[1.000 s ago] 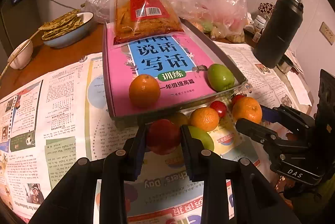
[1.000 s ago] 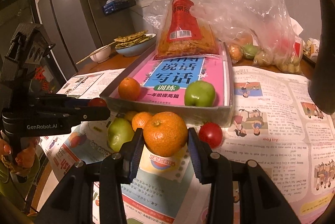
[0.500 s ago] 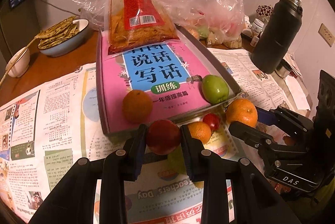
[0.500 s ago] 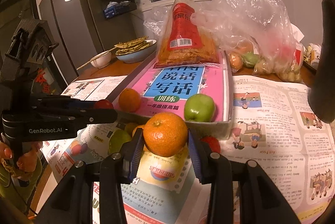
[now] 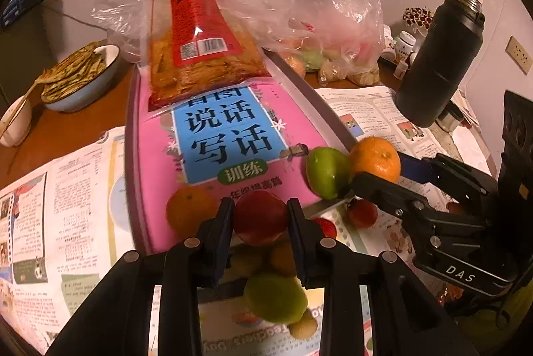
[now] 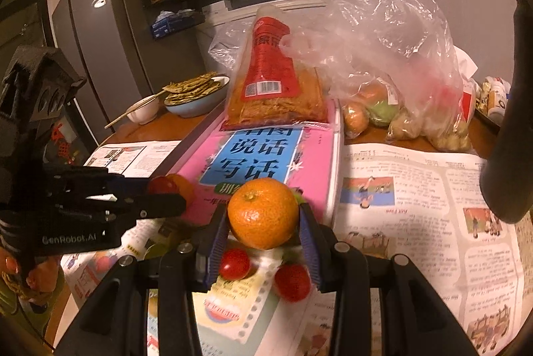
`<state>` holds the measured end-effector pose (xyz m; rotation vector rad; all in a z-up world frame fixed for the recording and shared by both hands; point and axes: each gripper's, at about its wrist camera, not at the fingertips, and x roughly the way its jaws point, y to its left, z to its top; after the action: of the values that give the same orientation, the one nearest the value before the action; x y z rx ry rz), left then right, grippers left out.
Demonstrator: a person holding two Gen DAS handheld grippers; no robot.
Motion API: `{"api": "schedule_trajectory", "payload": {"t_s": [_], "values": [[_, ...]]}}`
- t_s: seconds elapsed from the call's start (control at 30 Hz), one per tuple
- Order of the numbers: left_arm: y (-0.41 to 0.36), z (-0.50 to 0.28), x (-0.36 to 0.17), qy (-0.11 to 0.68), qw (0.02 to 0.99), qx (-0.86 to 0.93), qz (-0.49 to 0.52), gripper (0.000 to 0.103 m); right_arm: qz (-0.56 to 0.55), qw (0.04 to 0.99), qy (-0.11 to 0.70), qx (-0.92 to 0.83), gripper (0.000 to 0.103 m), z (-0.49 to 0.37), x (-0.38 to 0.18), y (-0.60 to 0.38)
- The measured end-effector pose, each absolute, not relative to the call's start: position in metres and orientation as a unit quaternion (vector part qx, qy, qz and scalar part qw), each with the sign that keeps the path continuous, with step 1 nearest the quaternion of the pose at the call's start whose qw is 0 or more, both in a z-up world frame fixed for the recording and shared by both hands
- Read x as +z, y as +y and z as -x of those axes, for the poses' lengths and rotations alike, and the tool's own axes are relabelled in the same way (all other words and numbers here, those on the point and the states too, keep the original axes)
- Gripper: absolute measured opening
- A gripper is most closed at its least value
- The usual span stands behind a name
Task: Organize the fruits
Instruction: 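Carry the red plum with the left tool while the right tool carries the mandarin onto the book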
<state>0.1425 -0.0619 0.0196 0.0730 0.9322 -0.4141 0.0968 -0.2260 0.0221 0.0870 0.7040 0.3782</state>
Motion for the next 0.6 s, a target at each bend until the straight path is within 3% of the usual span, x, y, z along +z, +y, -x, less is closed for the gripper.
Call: {"api": "schedule_trajectory", "payload": {"t_s": [0.6], "values": [[-0.089, -0.179, -0.009, 0.474, 0.857, -0.199, -0.044, 0.033, -0.051, 0.915, 0.361, 0.171, 0.042, -0.164, 0.012, -0.235]]}}
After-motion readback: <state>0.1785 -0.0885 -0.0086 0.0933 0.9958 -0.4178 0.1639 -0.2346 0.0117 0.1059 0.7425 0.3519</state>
